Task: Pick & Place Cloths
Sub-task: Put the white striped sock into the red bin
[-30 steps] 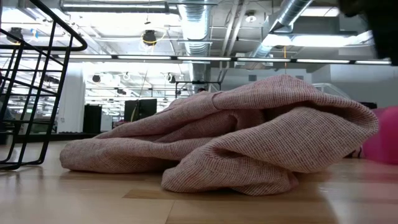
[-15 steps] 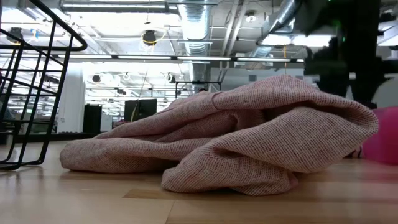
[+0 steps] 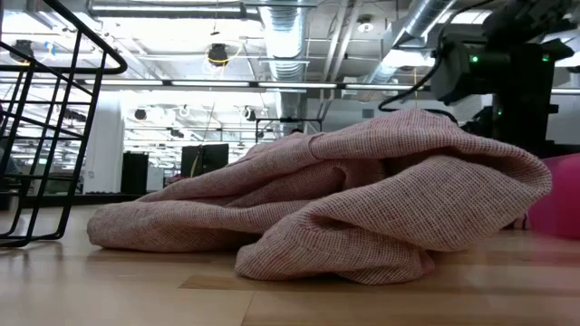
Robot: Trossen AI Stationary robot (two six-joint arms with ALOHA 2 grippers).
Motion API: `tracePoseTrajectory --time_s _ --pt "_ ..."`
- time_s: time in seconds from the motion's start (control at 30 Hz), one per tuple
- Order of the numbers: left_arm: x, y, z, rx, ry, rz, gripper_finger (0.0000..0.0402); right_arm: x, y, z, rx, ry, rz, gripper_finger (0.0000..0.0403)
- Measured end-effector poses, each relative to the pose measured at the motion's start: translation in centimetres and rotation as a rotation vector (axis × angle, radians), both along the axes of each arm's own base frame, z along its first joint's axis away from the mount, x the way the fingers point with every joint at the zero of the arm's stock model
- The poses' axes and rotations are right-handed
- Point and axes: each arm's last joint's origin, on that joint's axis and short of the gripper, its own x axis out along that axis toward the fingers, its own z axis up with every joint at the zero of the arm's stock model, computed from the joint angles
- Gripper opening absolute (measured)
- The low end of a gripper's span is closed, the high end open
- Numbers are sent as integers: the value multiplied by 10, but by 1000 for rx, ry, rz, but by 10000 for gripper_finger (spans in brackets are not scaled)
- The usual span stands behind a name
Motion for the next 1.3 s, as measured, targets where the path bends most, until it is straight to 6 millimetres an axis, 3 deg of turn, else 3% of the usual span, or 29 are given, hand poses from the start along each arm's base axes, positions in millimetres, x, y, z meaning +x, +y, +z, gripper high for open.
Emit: tracePoseTrajectory --time_s 0.07,0.2,0.27,0.43,0.63,0.77,0.93,1.1,1.3 --pt "0 0 0 0 0 0 186 -1 -1 0 -1 6 -4 198" --pt "0 0 0 0 0 0 186 1 -3 0 -4 -7 10 60" --pt "0 0 0 0 0 0 186 2 -5 0 -8 -11 29 19" --pt "0 0 0 0 -1 0 186 11 -11 15 -58 -72 43 19" --pt "0 0 0 -3 -2 0 186 20 -6 70 -111 -210 138 9" --pt "0 0 0 -3 -2 0 186 15 10 109 -96 -287 231 5" --pt "0 0 0 -4 -2 0 186 -2 48 147 49 -399 336 3" --pt "0 0 0 -4 -2 0 186 -29 92 150 183 -387 326 2" --pt "0 0 0 -4 -2 0 186 -54 133 128 180 -227 180 3"
